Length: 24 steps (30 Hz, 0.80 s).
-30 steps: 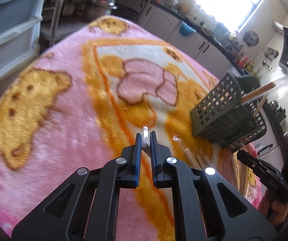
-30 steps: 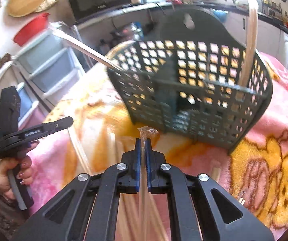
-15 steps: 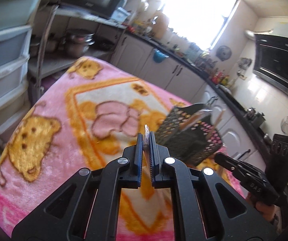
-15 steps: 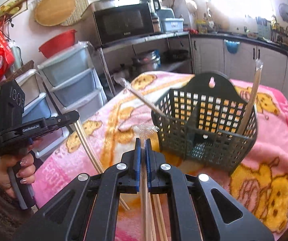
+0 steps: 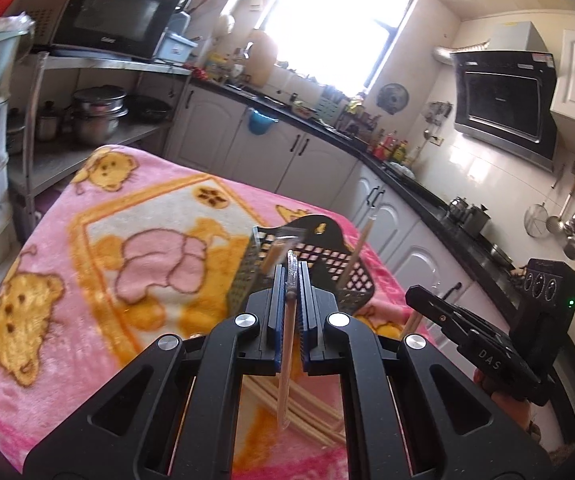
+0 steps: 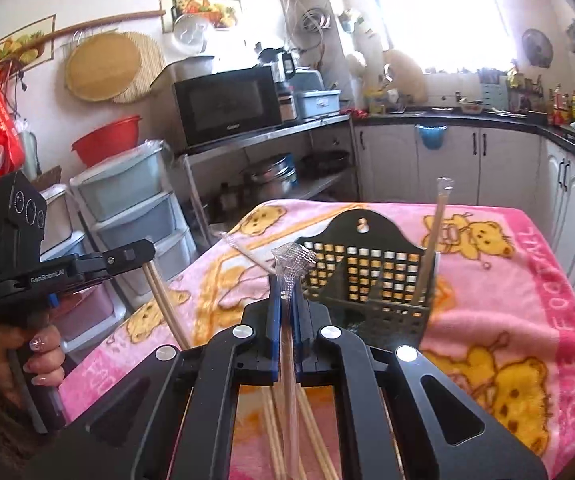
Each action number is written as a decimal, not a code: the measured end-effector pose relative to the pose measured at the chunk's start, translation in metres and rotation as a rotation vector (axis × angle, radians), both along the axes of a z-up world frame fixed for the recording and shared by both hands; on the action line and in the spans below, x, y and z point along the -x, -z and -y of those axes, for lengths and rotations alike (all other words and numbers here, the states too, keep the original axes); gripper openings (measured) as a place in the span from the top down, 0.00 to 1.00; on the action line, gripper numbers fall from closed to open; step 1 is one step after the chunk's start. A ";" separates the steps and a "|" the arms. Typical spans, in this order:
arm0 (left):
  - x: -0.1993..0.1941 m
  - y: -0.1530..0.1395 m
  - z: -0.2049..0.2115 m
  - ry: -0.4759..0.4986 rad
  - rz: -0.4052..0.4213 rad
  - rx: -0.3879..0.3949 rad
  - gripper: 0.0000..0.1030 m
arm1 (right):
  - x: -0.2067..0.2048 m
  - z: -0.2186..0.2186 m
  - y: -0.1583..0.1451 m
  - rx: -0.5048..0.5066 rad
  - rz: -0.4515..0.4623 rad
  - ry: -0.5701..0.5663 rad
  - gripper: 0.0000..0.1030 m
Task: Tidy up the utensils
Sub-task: 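Carry the chopsticks with the left gripper over the caddy and lower them in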
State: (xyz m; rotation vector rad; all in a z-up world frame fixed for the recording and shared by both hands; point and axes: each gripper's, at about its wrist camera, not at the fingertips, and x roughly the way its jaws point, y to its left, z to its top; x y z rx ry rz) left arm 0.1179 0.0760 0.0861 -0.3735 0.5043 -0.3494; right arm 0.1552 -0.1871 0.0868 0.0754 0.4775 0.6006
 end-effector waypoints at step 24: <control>-0.029 -0.062 0.074 0.145 0.156 -0.055 0.97 | 0.002 0.059 -0.041 -0.041 0.142 0.149 0.95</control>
